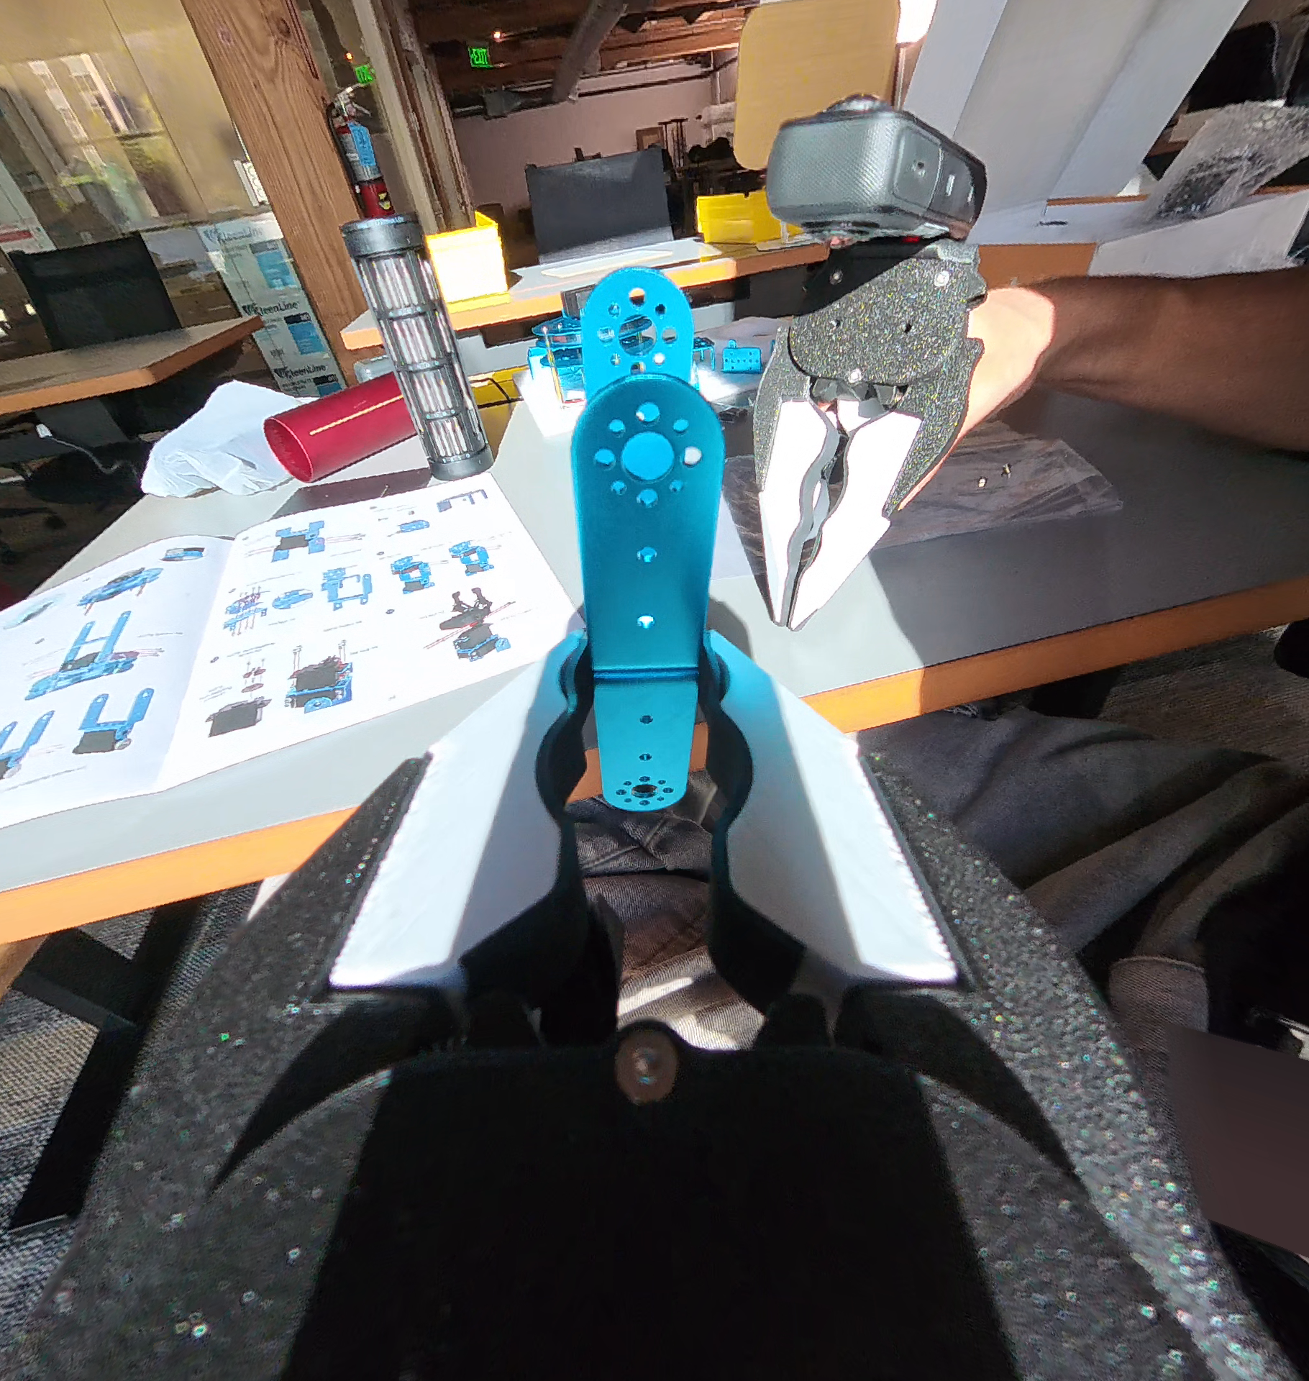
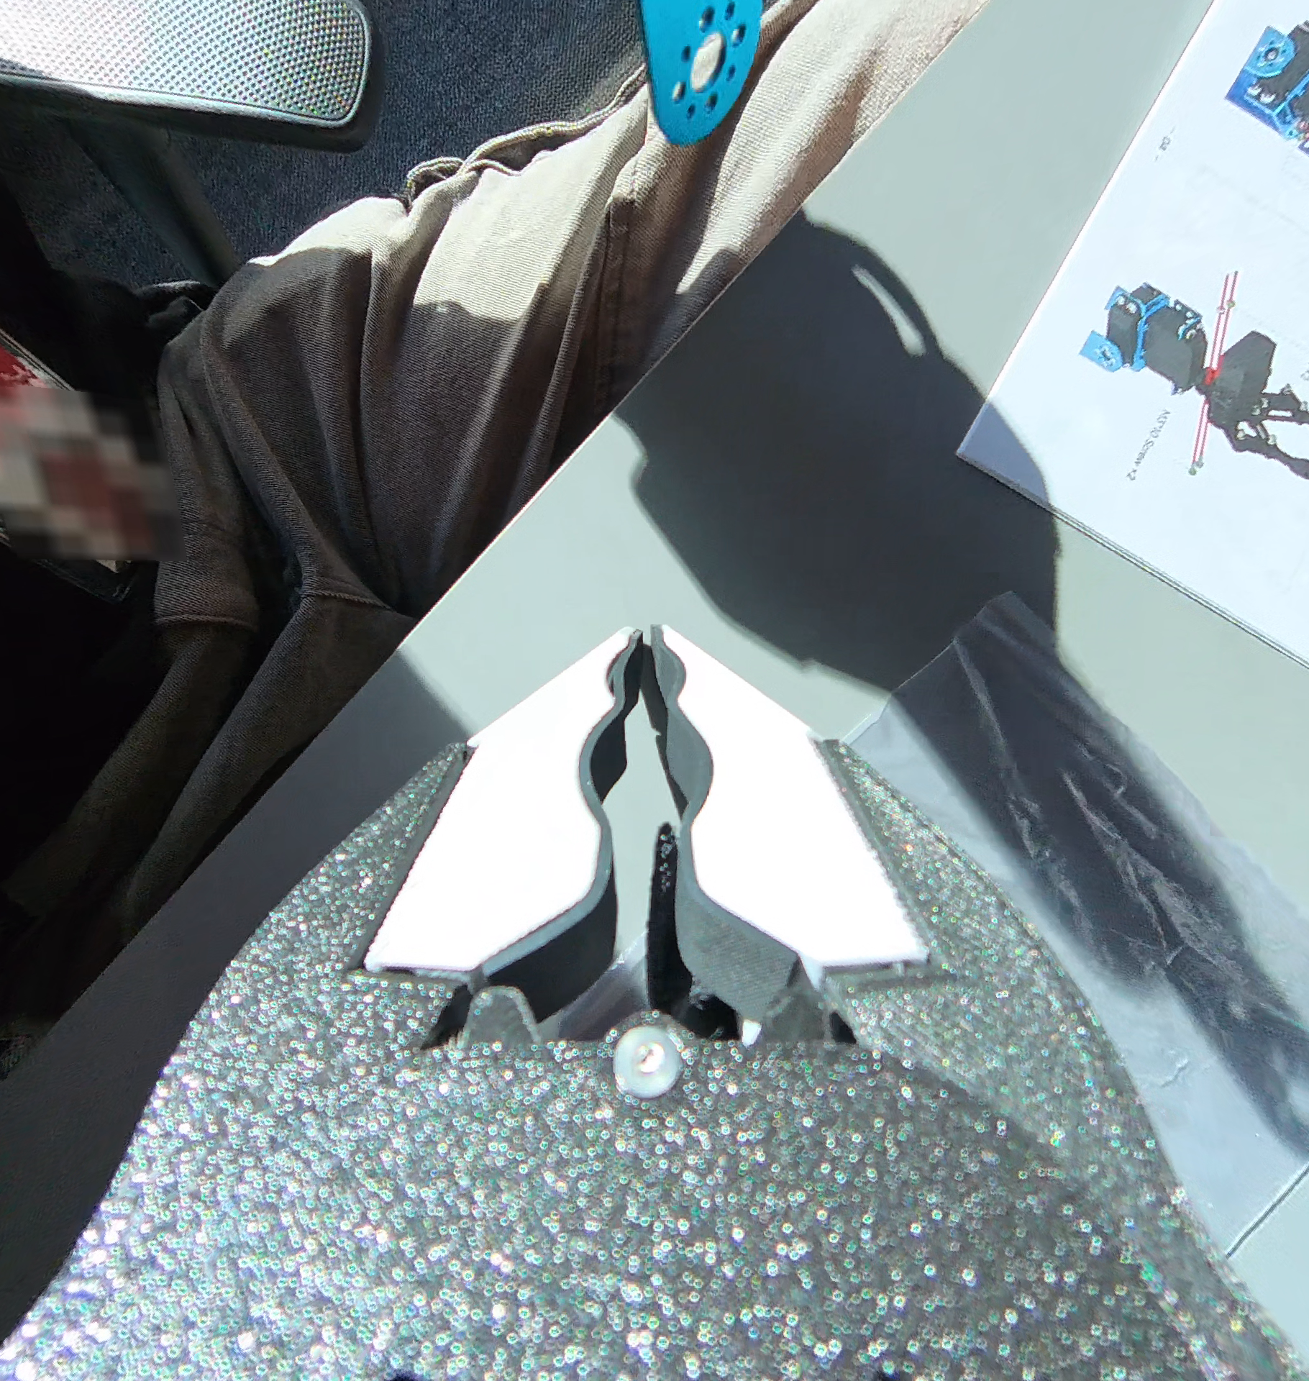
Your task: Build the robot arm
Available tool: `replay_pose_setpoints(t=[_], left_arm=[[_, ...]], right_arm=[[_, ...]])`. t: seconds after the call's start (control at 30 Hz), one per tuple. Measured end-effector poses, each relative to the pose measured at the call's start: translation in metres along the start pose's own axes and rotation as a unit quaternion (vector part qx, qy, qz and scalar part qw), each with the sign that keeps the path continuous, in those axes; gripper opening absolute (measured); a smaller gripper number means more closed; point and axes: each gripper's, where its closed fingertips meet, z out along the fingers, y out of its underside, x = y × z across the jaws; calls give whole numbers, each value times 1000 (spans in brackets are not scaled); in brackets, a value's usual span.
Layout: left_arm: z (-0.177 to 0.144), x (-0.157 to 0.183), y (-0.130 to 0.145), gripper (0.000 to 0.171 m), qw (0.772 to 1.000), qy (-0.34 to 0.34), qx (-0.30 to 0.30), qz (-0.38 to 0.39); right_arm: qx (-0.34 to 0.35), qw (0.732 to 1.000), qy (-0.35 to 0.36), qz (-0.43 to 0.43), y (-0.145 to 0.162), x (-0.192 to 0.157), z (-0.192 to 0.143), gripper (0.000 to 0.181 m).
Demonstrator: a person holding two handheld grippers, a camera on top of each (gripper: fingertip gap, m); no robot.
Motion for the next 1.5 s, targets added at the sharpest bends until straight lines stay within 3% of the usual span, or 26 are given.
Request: replay_pose_setpoints(t=[0.13,0.23,0.37,0.5,1.2,1.5], left_arm=[[5,2,-4,27,999,-9,1,33],[8,4,-7,27,999,-10,2,45],[15,9,-4,27,999,-2,0,47],[19,10,-3,27,999,4,0,41],[26,11,3,27,998,3,-16,53],[36,4,4,27,1000,-6,-8,5]], right_arm=[[21,999,-4,26,1,3,-16,14],[-2,999,22,34,16,9,-27,12],[1,999,47,26,19,19,-21,11],[12,999,28,31,17,30,-13,16],[29,998,-39,31,14,24,-8,0],[43,999,30,-9,7,34,-14,0]])
